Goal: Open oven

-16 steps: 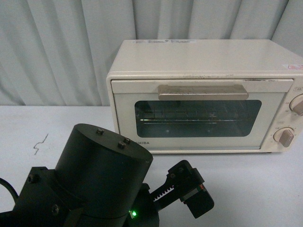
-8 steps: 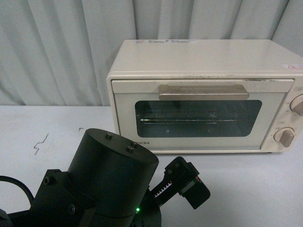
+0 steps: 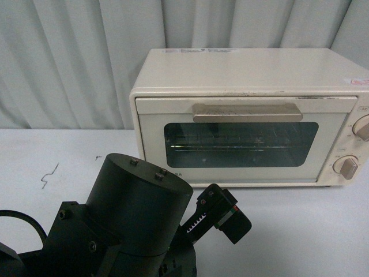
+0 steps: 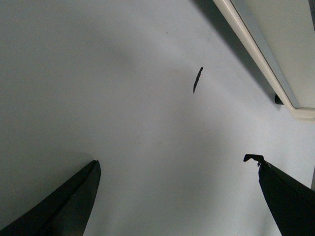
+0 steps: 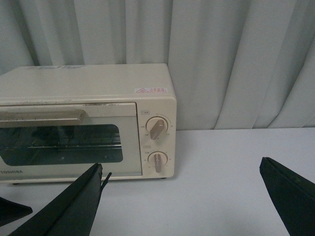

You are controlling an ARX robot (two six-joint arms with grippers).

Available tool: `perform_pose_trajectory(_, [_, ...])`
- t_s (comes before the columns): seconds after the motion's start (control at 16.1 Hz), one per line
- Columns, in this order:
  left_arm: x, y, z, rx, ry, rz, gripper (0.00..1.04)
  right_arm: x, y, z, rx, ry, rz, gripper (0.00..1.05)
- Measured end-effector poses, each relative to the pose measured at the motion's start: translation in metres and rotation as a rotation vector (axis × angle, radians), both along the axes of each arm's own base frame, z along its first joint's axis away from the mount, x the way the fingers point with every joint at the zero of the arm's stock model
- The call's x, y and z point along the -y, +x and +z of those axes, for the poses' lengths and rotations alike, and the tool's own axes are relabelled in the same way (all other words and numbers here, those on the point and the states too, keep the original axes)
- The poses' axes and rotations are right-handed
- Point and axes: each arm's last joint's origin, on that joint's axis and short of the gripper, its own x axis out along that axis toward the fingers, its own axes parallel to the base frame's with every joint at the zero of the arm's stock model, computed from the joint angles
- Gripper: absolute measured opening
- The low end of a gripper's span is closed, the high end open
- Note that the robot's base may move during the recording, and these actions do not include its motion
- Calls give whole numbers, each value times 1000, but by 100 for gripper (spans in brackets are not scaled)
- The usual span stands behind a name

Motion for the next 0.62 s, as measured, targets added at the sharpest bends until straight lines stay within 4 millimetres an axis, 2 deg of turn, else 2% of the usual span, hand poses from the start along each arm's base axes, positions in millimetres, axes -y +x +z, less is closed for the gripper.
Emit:
perform_pose_trajectory(0.37, [0, 0, 0, 0, 0, 0, 98, 0, 0, 0, -1, 0, -1, 98])
perform_pose_trajectory(0.5, [0, 0, 0, -1, 0, 1, 98, -3, 2, -2, -137, -63, -124, 98])
perform_pose_trajectory(0.62, [-1, 0, 0, -1, 0, 2, 98, -4, 12, 13, -144, -161, -264, 98])
